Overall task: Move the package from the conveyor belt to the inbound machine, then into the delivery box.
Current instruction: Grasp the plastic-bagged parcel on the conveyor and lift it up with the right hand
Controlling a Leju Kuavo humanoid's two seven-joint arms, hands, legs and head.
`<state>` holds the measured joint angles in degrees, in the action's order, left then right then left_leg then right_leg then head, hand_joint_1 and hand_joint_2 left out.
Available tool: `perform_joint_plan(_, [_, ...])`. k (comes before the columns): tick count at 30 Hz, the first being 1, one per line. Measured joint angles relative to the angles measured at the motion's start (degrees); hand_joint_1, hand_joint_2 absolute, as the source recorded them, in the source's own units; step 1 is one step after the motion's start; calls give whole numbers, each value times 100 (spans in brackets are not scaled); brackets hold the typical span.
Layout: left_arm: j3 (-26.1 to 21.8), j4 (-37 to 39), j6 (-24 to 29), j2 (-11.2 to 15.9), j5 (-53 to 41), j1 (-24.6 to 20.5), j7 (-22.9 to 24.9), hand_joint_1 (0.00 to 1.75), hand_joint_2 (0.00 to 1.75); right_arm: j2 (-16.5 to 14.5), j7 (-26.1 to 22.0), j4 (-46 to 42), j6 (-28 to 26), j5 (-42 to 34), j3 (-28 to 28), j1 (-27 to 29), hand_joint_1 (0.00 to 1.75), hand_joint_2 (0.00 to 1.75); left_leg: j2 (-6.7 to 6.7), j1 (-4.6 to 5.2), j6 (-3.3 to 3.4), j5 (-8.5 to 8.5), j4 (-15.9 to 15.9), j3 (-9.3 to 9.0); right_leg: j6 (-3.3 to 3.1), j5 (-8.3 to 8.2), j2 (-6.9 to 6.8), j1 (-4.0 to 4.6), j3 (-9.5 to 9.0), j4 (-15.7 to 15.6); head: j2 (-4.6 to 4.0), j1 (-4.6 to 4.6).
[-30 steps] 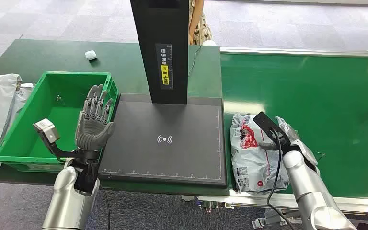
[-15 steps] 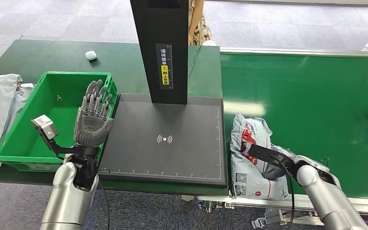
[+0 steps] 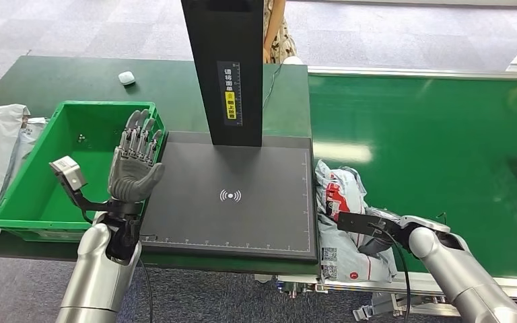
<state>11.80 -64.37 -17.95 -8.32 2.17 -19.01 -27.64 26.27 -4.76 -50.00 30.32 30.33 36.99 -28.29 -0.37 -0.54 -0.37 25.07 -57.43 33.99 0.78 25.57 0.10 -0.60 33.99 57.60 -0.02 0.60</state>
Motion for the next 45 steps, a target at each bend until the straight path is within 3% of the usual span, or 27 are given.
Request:
perform_joint_plan(9, [87,0,20,14,90,25,117,0,175,97,215,-204,-191,-366,353,-72,175,175,4,-1,-4,0,0,-8,-3,-1,5,0,-4,0,0,1])
perform_joint_plan(25, [89,28,-45,41,155,81,116,0,175,326,251,-585,-476,-415,509,51,175,175,1,-1,-4,1,1,1,-2,0,-1,-3,-2,0,0,1])
perform_joint_plan(29, [60,-46,-3,61,174,243,103,0,175,255,309,-628,-1133,-610,384,52,175,175,-1,-1,-4,1,2,6,-2,0,-2,-3,0,2,0,0])
perform_joint_plan(33, [-37,-275,88,63,180,498,85,0,175,-57,231,-646,-2417,-864,-224,22,175,175,-2,-1,-4,0,2,9,-2,0,-6,-1,4,3,0,1])
perform_joint_plan(38, [-96,-526,279,19,156,709,1,0,175,-610,-376,-1042,-3831,-1041,-1299,146,175,175,-6,-1,-4,0,2,11,-2,1,-11,0,8,3,0,1])
perform_joint_plan(45, [-156,-732,472,-38,157,884,-186,0,175,-1047,-1502,-1984,-4589,-1587,-2420,536,175,175,-7,-1,-4,1,3,16,-4,5,-11,-4,12,3,0,1])
